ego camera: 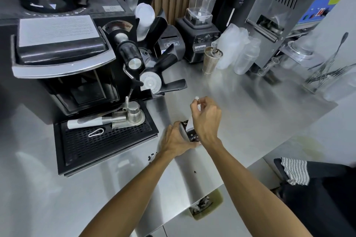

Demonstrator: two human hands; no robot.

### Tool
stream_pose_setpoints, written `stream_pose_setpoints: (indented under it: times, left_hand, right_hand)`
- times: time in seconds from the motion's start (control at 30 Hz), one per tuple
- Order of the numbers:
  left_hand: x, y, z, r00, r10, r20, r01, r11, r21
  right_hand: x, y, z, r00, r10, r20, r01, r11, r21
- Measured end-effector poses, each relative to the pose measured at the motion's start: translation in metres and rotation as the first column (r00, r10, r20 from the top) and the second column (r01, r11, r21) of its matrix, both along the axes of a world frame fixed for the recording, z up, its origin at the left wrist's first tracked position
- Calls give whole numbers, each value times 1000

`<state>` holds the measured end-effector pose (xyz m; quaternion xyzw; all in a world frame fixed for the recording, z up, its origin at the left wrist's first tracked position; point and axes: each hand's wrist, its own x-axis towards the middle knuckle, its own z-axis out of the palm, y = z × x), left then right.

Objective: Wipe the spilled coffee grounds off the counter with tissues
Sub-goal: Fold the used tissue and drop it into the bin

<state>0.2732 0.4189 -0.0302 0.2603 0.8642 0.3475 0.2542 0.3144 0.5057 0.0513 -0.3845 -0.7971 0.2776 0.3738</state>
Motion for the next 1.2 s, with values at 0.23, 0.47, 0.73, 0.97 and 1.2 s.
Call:
stream_pose_setpoints:
  times: [0.23, 0.47, 0.73, 0.97, 1.2]
  left_hand:
    - [-4, 3, -9, 1000, -4, 0, 4, 1000, 0]
    - [-4, -1, -2, 999, -13, 31, 12, 1000, 15]
    - [-9, -42, 52, 947, -179, 265, 64, 917, 393]
    - [-44, -113, 68, 622, -565, 541, 146, 763, 629]
    - [-29, -167, 58, 751, -178, 636, -147, 893, 424]
  right_hand:
    - [7, 3, 22, 973, -46, -227, 62, 996, 62]
    - [14, -4, 48, 919, -9, -394, 90, 978, 189]
    - [32, -36, 87, 775, 152, -613, -376, 891, -255]
    - [34, -59, 65, 754, -21, -656, -634, 241, -735]
    - [45, -88, -7, 818, -147, -556, -572, -105, -813]
